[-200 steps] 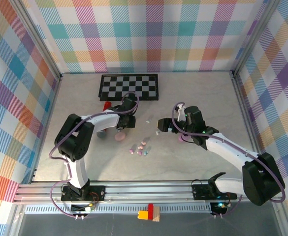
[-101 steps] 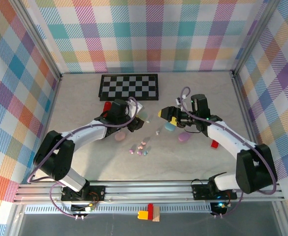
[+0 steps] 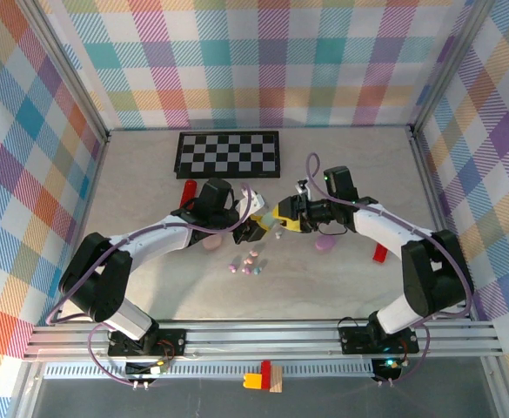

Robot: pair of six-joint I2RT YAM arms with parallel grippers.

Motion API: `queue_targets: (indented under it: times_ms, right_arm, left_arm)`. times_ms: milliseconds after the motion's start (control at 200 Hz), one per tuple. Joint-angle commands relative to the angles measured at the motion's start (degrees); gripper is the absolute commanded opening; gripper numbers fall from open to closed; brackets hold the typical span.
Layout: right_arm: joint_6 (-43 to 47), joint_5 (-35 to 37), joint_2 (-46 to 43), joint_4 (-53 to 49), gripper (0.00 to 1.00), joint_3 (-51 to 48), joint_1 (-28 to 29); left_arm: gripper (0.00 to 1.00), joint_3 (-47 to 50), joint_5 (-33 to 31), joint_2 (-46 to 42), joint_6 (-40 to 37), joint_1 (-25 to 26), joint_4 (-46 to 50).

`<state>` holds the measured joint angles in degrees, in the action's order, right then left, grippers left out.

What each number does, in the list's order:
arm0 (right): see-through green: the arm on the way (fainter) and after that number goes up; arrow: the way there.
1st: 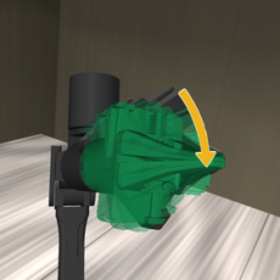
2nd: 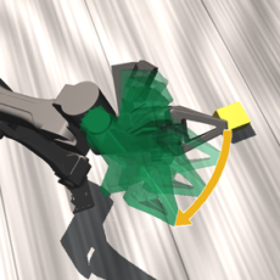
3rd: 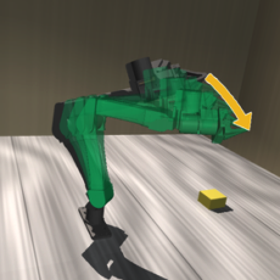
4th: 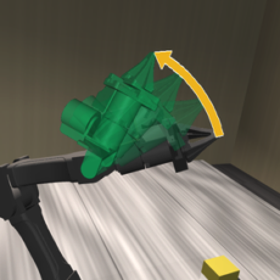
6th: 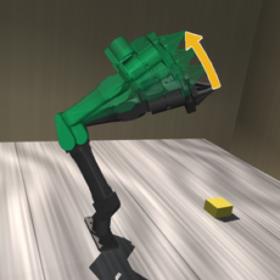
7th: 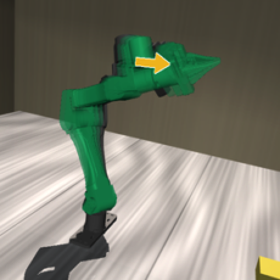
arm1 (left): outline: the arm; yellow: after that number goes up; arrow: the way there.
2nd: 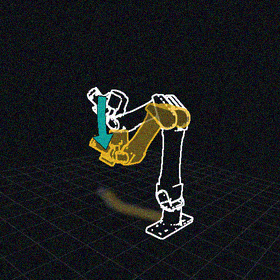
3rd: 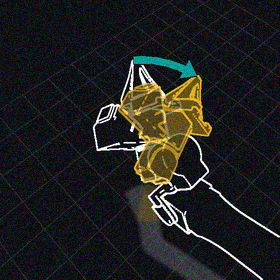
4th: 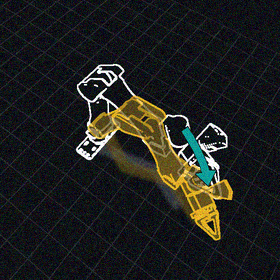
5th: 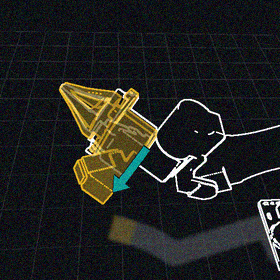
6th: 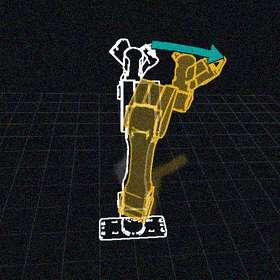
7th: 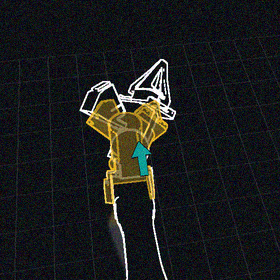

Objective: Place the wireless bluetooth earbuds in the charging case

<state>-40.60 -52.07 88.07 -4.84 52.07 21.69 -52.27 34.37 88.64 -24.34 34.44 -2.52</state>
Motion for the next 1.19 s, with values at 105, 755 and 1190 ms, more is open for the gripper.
queue_targets:
  times_ms: [105, 755, 1190]
  right_arm:
    - [-1.88, -3.21, 2.41, -0.61, 0.49, 2.79, 0.98]
    - [-11.75, -3.35, -6.41, 12.66, 0.24, -1.52, -2.84]
    - [-42.45, -10.96, -10.51, 47.76, 0.2, -8.78, -8.53]
  left_arm:
    - [0.35, -1.19, 1.81, -1.75, -1.78, 0.89, 0.18]
    - [0.75, 9.77, 0.7, -5.23, 11.01, 1.07, -32.9]
    - [0.93, 14.54, 3.15, 3.61, 23.02, 1.34, -74.73]
